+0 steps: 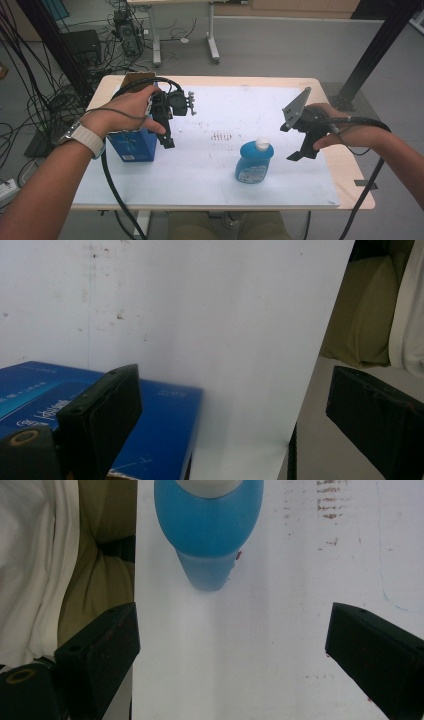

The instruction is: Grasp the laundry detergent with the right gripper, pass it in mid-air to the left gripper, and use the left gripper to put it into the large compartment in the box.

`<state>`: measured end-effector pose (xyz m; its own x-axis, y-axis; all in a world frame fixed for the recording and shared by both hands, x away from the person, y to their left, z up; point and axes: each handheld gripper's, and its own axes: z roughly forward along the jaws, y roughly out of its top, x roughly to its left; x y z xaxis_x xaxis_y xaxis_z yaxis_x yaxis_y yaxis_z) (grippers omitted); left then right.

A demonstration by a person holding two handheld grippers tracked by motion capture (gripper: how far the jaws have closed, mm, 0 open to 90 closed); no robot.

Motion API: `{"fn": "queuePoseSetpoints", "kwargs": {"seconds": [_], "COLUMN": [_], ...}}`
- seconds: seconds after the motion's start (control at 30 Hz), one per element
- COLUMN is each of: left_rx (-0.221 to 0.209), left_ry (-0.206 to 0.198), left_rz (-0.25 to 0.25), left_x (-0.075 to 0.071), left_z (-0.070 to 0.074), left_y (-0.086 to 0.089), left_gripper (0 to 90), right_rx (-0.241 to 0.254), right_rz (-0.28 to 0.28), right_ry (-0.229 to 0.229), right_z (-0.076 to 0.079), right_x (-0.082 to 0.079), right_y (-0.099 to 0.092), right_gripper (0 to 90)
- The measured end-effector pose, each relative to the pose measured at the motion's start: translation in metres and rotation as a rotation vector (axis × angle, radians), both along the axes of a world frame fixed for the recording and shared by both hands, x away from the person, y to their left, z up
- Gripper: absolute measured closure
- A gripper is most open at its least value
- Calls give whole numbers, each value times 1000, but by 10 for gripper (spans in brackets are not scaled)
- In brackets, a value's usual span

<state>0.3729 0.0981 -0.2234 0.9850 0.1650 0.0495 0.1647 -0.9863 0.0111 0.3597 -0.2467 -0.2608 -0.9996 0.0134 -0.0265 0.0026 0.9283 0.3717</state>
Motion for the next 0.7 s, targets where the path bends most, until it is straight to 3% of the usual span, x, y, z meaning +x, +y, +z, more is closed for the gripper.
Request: {"fn": "queuePoseSetpoints", "kwargs": {"seconds": [0.7], "left_rx": [-7], "left_ry": [-17], "left_rz": [-7], "left_x": [1], "left_z": [-1], "left_y": [-6], "left_gripper": [78], "right_rx": [11], "right_rz": [-7], "right_ry": [-11], "right_z": [2], "right_x": [-4], "right_y": [-4], "right_gripper": [72]}}
